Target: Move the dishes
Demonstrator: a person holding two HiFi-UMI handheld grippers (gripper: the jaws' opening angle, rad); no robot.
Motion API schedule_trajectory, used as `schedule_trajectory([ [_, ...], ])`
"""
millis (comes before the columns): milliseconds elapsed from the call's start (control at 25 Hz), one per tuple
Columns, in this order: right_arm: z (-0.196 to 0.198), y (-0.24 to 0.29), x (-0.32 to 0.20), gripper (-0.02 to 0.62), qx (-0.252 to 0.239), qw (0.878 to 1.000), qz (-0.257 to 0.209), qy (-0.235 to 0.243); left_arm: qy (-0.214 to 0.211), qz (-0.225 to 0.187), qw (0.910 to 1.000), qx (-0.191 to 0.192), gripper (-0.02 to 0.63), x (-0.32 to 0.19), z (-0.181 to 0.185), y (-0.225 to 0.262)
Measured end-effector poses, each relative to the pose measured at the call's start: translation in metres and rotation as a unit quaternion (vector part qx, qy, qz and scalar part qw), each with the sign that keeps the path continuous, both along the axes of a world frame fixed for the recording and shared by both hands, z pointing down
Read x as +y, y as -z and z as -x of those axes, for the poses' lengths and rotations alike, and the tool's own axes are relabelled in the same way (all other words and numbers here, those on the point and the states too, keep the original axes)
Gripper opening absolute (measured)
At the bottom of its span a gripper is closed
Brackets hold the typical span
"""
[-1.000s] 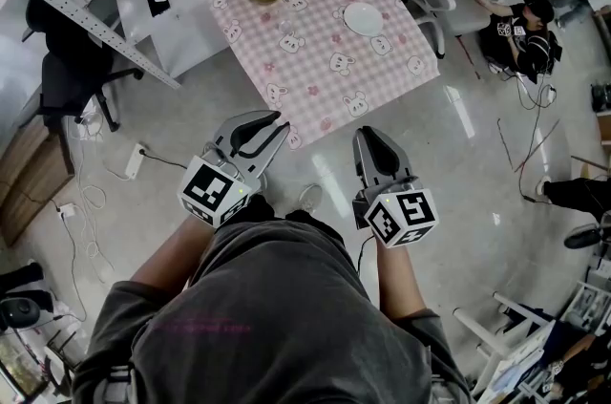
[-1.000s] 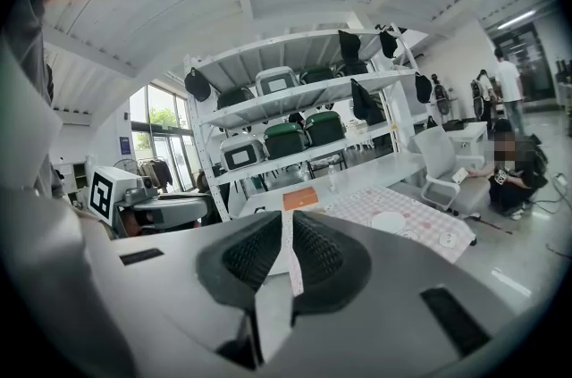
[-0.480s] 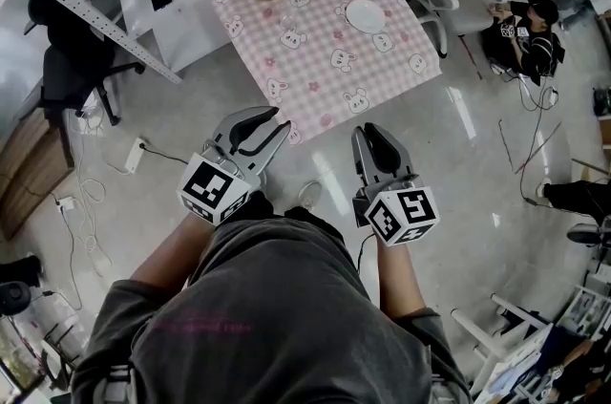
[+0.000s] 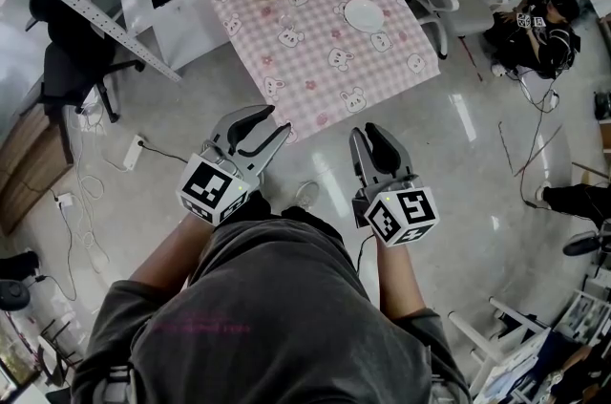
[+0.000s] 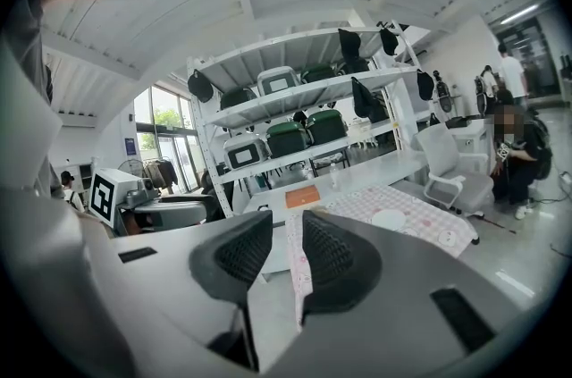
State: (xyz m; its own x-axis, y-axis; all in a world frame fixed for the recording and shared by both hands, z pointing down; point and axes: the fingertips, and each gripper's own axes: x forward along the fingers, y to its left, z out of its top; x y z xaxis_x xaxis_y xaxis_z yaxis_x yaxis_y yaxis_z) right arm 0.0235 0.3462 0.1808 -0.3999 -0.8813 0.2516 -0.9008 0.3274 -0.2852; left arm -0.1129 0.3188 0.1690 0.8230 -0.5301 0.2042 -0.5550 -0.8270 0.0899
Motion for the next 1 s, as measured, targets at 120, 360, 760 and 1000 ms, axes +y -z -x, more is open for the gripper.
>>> schedule_trajectory([
  [120, -0.004, 0.0, 0.001, 0.087, -0.001, 1.0, -0.001, 0.005, 0.005, -0.001, 1.0, -0.001, 0.153, 0.002, -0.004, 0.0],
  [360, -0.014, 0.002, 0.004, 0.107, 0.002, 1.0, -0.006, 0.017, 0.017, -0.002, 0.9998, -0.005, 0.17, 0.006, -0.014, -0.001],
  [760, -0.037, -0.002, 0.004, 0.13, -0.003, 1.0, -0.007, 0.026, 0.033, 0.001, 0.9994, -0.011, 0.195, 0.008, -0.037, -0.004],
  [1000, -0.048, -0.005, 0.002, 0.13, -0.007, 0.999, -0.005, 0.031, 0.043, 0.0, 0.999, -0.011, 0.195, 0.007, -0.046, -0.004],
])
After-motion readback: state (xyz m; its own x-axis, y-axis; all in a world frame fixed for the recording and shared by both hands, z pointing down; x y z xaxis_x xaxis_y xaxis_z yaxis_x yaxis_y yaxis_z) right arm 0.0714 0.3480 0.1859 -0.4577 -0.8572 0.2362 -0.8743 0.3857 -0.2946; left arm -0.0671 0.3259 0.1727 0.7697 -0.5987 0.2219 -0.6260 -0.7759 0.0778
